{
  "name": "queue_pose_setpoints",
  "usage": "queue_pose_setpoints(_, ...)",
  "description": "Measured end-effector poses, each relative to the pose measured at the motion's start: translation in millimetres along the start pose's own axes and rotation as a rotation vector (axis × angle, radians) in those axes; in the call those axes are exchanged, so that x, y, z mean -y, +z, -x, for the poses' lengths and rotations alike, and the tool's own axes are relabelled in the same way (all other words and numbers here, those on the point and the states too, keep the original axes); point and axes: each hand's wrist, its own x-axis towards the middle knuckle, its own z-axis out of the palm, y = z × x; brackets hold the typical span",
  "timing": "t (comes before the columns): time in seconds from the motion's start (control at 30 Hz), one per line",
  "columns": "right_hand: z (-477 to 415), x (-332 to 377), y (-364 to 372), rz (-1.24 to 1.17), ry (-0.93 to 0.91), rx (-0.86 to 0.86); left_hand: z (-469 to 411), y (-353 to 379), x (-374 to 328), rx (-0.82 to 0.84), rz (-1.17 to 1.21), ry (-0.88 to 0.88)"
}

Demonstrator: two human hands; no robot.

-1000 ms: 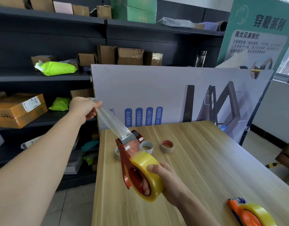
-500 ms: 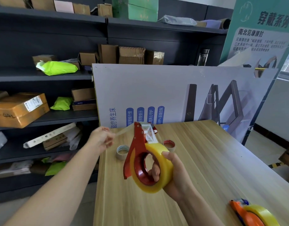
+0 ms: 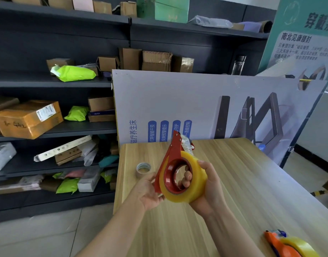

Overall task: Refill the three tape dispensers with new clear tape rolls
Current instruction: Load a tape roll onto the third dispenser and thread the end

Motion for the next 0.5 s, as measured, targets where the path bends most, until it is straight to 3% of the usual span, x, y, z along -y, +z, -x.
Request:
queue_pose_setpoints(0.33,5.9,-3.9,6.2,0.123,0.03,-0.07,11.6,4.5,26.8,-0.122,0.075,-0.026)
queue_pose_setpoints(0.5,6.5,-12.6,9.4,0.192,0.036,-0.08,10.1,5.5,28.0,-0.164,0.251,0.134)
